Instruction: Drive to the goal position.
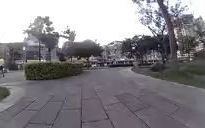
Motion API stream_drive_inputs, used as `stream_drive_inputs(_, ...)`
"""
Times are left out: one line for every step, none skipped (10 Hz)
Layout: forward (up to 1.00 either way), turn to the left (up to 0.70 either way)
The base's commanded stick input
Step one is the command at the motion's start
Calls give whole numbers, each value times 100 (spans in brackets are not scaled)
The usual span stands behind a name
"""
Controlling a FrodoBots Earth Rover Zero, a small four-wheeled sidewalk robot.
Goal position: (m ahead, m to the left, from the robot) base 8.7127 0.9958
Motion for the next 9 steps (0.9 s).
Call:
stream_drive_inputs(100,0)
stream_drive_inputs(100,-1)
stream_drive_inputs(100,-4)
stream_drive_inputs(100,-20)
stream_drive_inputs(100,-25)
stream_drive_inputs(100,0)
stream_drive_inputs(100,0)
stream_drive_inputs(100,0)
stream_drive_inputs(100,0)
